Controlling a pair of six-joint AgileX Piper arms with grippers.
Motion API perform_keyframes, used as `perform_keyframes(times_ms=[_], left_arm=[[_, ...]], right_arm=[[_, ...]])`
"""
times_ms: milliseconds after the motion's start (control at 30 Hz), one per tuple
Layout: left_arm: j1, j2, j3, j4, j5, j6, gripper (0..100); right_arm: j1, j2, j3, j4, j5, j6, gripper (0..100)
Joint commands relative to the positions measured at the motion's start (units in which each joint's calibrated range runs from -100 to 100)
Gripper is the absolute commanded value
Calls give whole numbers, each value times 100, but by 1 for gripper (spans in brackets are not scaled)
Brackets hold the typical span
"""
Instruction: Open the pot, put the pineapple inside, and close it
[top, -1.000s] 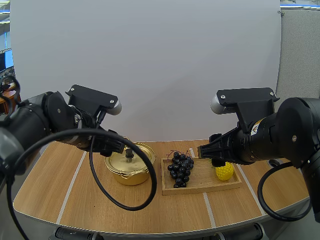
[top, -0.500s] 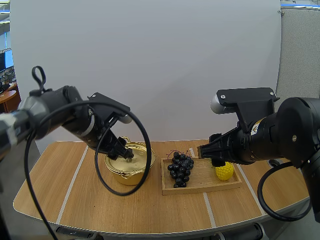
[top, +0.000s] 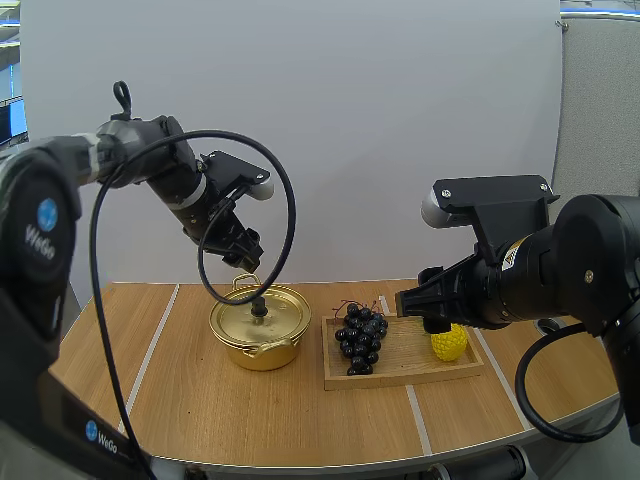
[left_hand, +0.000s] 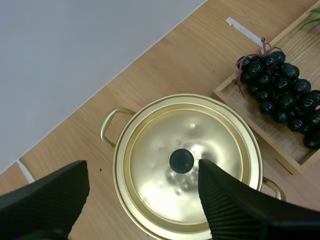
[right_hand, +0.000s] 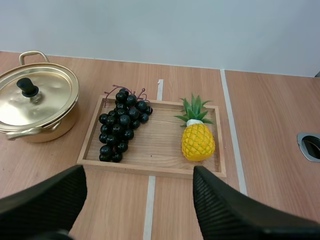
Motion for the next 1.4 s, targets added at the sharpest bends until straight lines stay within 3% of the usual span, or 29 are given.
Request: perform_keyframes(times_ms=[0,267,867,1367], left_arm=[[-84,248,-188,106,265,50,100],[-372,510,-213,346,285,50,100],[-374,1526,-213,599,239,14,100],[-380,1600,-213,574,96,106,100]], right_arm=[[-22,-11,-46,0,-44,-26,100],[-22,-11,-46,0,-44,-26,100],[-22,-11,-46,0,-44,-26,100],[-22,-11,-46,0,-44,-26,100]])
